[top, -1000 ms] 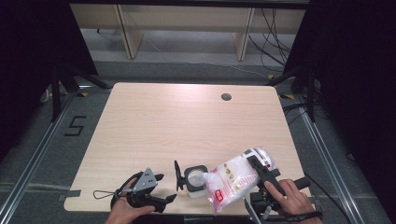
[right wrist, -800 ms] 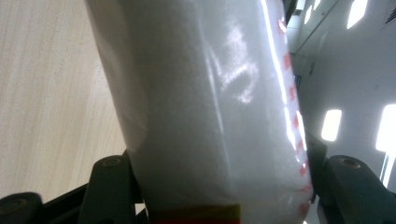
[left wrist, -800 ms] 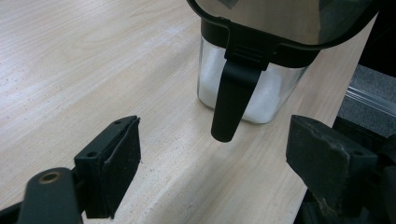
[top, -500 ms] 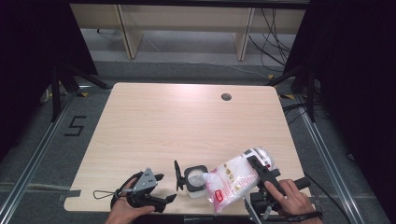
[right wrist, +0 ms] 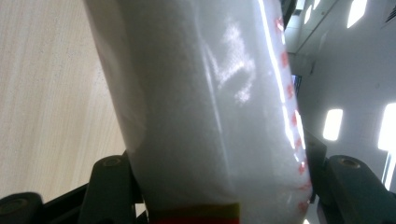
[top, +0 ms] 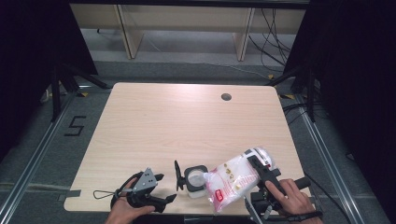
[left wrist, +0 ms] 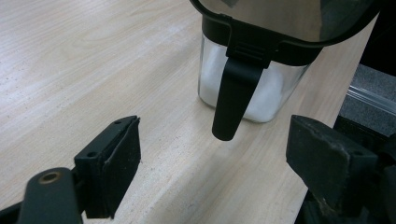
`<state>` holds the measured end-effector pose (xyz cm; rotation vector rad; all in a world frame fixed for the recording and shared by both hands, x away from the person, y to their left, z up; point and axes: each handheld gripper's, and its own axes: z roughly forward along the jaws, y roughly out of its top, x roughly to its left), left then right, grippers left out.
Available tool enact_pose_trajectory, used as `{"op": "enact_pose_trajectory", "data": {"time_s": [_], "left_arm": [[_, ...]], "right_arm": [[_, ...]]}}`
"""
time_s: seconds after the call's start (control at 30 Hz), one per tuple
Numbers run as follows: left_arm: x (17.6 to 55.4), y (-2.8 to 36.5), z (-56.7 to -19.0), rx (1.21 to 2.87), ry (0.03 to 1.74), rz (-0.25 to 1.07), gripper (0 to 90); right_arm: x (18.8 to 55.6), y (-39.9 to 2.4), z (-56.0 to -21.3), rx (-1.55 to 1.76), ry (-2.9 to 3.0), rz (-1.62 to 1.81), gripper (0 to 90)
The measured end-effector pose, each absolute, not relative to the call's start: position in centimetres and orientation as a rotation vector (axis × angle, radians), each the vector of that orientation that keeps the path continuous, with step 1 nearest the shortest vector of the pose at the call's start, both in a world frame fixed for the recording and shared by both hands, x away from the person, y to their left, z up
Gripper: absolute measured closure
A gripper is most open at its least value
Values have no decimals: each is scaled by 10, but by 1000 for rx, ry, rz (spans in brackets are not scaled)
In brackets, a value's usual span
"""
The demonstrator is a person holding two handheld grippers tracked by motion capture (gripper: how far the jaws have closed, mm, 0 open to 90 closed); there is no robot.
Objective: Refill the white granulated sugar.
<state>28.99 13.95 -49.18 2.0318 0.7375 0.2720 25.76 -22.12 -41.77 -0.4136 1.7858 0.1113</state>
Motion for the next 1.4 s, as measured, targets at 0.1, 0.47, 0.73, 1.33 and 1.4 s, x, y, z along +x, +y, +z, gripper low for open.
{"op": "enact_pose_trajectory", "data": {"time_s": [0.1, 0.47, 0.73, 1.33, 1.4], "left_arm": [[290, 139, -493, 2024, 744, 268, 174], [290, 140, -492, 2031, 742, 267, 174], [291, 141, -491, 2059, 726, 279, 174], [290, 141, -491, 2046, 736, 281, 174], [291, 141, -491, 2063, 729, 286, 174]], "right_arm": [[258, -221, -419, -405, 1788, 111, 431], [257, -219, -419, -410, 1797, 109, 431], [258, -221, -418, -415, 1786, 115, 431], [258, -220, -421, -404, 1795, 125, 432], [258, -220, -421, -402, 1796, 129, 432]]}}
